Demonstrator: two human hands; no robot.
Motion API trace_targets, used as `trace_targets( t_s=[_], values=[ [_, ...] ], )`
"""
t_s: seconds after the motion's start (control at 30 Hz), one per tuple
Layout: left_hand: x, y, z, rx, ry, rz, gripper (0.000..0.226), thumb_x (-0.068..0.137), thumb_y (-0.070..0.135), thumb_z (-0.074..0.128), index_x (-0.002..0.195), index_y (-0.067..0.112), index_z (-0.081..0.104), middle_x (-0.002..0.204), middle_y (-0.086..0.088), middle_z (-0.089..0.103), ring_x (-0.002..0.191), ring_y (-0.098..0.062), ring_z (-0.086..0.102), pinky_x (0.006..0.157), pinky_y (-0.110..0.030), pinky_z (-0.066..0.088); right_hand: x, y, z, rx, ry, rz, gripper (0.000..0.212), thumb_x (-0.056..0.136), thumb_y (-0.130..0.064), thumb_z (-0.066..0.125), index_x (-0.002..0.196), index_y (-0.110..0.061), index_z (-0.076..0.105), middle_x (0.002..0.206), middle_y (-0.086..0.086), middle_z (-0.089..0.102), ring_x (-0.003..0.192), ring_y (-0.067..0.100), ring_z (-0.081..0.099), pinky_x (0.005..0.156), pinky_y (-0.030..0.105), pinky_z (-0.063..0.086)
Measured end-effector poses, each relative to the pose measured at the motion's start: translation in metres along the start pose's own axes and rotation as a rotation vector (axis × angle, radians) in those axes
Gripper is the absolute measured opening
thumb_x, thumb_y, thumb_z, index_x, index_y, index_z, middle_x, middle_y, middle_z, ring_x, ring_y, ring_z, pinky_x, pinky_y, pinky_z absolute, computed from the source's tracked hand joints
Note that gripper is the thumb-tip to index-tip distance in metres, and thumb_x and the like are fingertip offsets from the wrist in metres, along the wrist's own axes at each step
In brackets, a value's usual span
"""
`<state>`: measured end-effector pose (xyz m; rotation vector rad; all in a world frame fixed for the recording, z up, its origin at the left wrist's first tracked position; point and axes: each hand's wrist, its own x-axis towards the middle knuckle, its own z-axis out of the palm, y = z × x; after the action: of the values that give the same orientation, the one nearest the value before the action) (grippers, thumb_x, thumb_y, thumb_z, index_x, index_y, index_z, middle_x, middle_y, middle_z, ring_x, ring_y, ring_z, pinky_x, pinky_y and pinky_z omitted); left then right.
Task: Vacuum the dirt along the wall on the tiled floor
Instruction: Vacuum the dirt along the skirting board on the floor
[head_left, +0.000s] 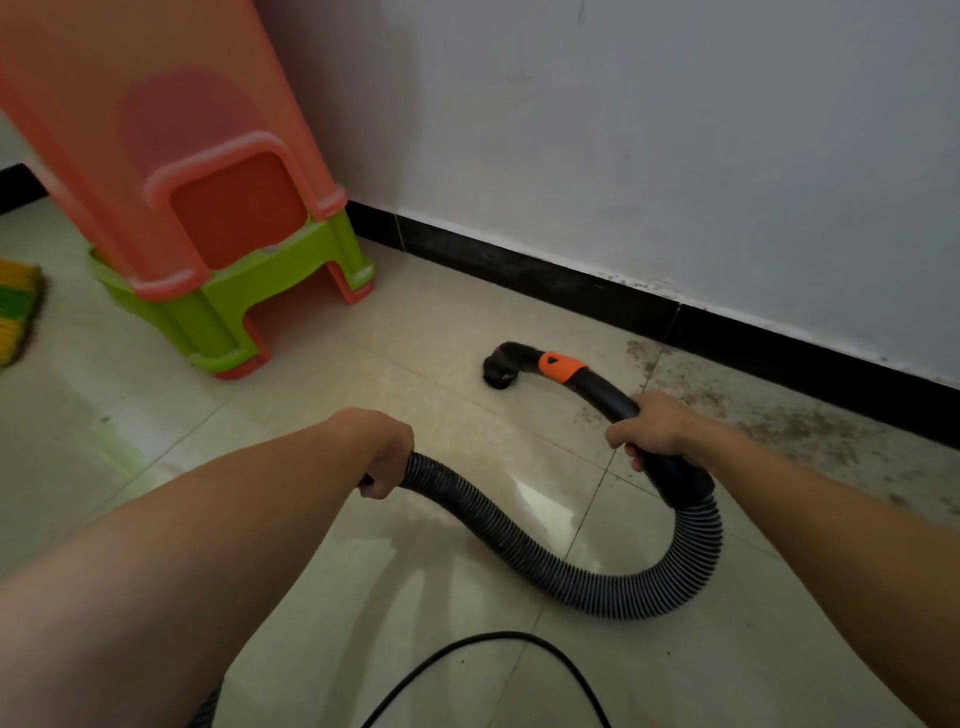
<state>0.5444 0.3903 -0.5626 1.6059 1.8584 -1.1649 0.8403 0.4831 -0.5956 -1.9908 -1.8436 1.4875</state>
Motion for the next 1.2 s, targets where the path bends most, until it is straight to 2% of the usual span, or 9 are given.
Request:
trace_targets(
  t_s=[0.23,0.37,0.43,0.5,0.63,0.77,0.83,1.0,1.2],
  values=[
    [-0.013,-0.006,0.006,-0.045,0.046,-0.025,0.042,0.065,0.007,0.075,0.106,0.008,0.064,0.102,-0.009,0.071,0.089,-0.024,0.070,0.066,-0.031,0.051,0.006,-0.008,0.012,-0.226,0.273,0.035,0.042,0.084,-0.035,0.069,0.113,-0.011,0.050,0.091,0.012,0.068,0.077,0.029,0.071,0.079,0.045,0.060],
    [-0.027,-0.030,0.021,-0.065,0.004,-0.064,0.042,0.066,0.007,0.073,0.106,0.008,0.063,0.098,-0.008,0.069,0.083,-0.024,0.066,0.064,-0.031,0.050,0.009,-0.031,0.020,0.099,0.013,-0.038,0.046,0.086,-0.025,0.076,0.119,-0.006,0.050,0.089,0.018,0.073,0.074,0.030,0.072,0.081,0.046,0.060],
    [-0.030,-0.046,0.028,-0.061,-0.033,-0.084,0.039,0.066,0.006,0.073,0.104,0.009,0.063,0.091,-0.006,0.066,0.080,-0.023,0.064,0.066,-0.032,0.051,0.003,-0.038,0.030,0.119,-0.153,-0.074,0.042,0.086,-0.020,0.076,0.117,-0.005,0.052,0.085,0.018,0.075,0.075,0.030,0.073,0.079,0.043,0.060],
    [-0.029,-0.054,0.030,-0.047,-0.049,-0.093,0.041,0.067,0.006,0.074,0.107,0.009,0.064,0.091,-0.006,0.065,0.081,-0.022,0.064,0.068,-0.032,0.051,-0.001,-0.036,0.041,0.094,-0.188,-0.088,0.036,0.086,-0.016,0.075,0.113,-0.003,0.055,0.076,0.015,0.072,0.065,0.027,0.070,0.070,0.038,0.060],
    [-0.022,-0.036,0.017,-0.073,0.029,-0.026,0.040,0.067,0.011,0.077,0.103,0.011,0.059,0.100,-0.008,0.068,0.090,-0.024,0.067,0.075,-0.034,0.055,0.006,-0.017,0.036,-0.065,0.130,-0.036,0.033,0.086,-0.024,0.071,0.110,-0.008,0.055,0.079,0.010,0.069,0.063,0.025,0.070,0.074,0.045,0.061],
    [-0.009,-0.002,-0.001,-0.131,0.098,0.054,0.046,0.070,0.013,0.074,0.112,0.011,0.058,0.099,-0.007,0.065,0.087,-0.025,0.065,0.070,-0.033,0.052,0.004,-0.011,0.002,-0.414,0.387,0.052,0.040,0.089,-0.039,0.065,0.117,-0.013,0.054,0.086,0.009,0.066,0.069,0.023,0.066,0.060,0.031,0.052],
    [-0.003,0.010,-0.006,-0.127,0.098,0.079,0.046,0.071,0.014,0.074,0.114,0.011,0.057,0.098,-0.006,0.063,0.084,-0.025,0.063,0.069,-0.033,0.050,0.008,-0.010,-0.008,-0.498,0.429,0.068,0.042,0.090,-0.039,0.065,0.121,-0.012,0.055,0.084,0.007,0.062,0.067,0.021,0.061,0.055,0.028,0.045],
    [0.004,0.007,0.000,-0.074,0.039,0.041,0.049,0.070,0.013,0.076,0.116,0.010,0.059,0.106,-0.008,0.067,0.089,-0.025,0.065,0.070,-0.033,0.051,0.022,-0.028,0.009,-0.697,0.381,-0.031,0.042,0.090,-0.042,0.062,0.120,-0.015,0.051,0.081,0.003,0.052,0.074,0.020,0.058,0.068,0.033,0.050],
    [0.011,0.005,0.000,-0.039,0.020,0.044,0.051,0.067,0.014,0.079,0.115,0.011,0.062,0.107,-0.008,0.068,0.093,-0.025,0.067,0.073,-0.034,0.053,0.014,-0.012,-0.005,-0.566,0.416,0.083,0.043,0.091,-0.042,0.063,0.120,-0.012,0.051,0.086,0.006,0.057,0.067,0.019,0.055,0.055,0.029,0.040]
  ],
)
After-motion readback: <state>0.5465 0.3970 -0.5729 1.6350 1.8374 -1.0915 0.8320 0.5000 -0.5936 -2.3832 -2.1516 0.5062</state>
